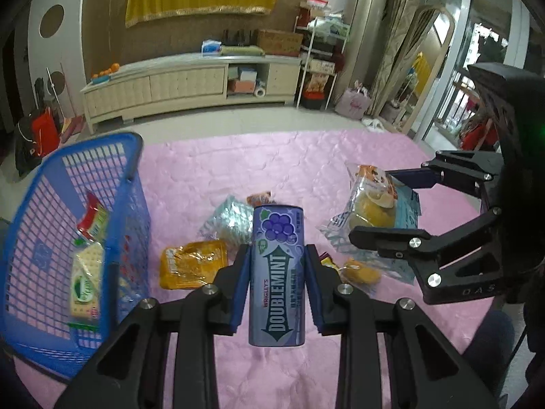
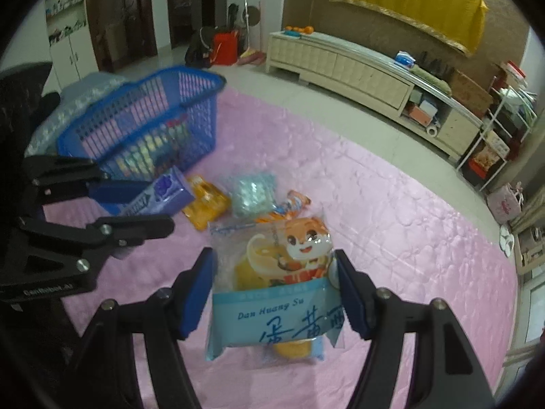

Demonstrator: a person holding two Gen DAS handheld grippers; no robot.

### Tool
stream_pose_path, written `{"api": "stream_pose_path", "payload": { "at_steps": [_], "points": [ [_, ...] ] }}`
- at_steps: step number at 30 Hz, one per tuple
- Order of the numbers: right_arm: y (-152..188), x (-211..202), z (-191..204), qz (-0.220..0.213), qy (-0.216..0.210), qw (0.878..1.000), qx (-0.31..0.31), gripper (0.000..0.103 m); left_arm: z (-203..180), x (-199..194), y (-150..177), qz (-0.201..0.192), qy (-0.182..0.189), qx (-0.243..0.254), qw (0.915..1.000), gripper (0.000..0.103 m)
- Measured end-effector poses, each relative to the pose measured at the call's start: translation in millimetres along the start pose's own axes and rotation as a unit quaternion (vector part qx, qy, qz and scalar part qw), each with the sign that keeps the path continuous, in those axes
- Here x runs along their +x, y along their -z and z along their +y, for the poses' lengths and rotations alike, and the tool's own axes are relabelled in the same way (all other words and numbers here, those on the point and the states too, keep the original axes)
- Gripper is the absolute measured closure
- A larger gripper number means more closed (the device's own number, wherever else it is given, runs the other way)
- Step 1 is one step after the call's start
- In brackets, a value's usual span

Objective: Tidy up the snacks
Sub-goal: 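Grasp the blue-and-clear cake pack with the right gripper while the left gripper holds the can, then carry the cake pack and Doublemint can over the blue basket with both grippers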

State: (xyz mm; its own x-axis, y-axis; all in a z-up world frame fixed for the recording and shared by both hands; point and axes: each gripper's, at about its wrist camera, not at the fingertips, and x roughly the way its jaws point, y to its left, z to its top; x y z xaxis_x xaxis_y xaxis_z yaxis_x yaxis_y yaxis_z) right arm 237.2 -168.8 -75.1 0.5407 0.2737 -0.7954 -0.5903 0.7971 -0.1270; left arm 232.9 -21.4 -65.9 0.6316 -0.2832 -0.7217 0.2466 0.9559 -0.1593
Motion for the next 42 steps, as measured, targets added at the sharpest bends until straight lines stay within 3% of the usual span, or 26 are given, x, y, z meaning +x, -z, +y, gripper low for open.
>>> {"api": "stream_pose_path", "payload": {
  "at_steps": [9,13,24,32,42],
  "points": [
    [-31.7,-43.9,45.3,-0.052,-0.006,0.998,0.024,0.031,31.9,-66.5,-7.9,-0.042,-0.023,0.012,0.9988,0.074],
    [-48.0,-45.0,62.1,-0.065,-0.021,0.997,0.035,0.031,52.6,-87.0,-12.7,-0.055,-0.022,0.009,0.9982,0.074],
    [-85.7,-34.9,117.0,-0.078,-0.034,0.996,0.028,0.031,117.4,-128.2,-5.2,-0.063,-0.074,-0.001,0.9952,0.074],
    [-103.2,-4.9,140.8,-0.061,-0.049,0.996,0.032,0.031,151.1,-128.3,8.3,-0.054,-0.086,-0.023,0.9946,0.074],
    [-108.4,38.4,157.0,-0.022,-0.029,0.999,0.019,0.031,176.4,-114.2,23.2,-0.037,-0.089,-0.047,0.9942,0.074]
  ]
}}
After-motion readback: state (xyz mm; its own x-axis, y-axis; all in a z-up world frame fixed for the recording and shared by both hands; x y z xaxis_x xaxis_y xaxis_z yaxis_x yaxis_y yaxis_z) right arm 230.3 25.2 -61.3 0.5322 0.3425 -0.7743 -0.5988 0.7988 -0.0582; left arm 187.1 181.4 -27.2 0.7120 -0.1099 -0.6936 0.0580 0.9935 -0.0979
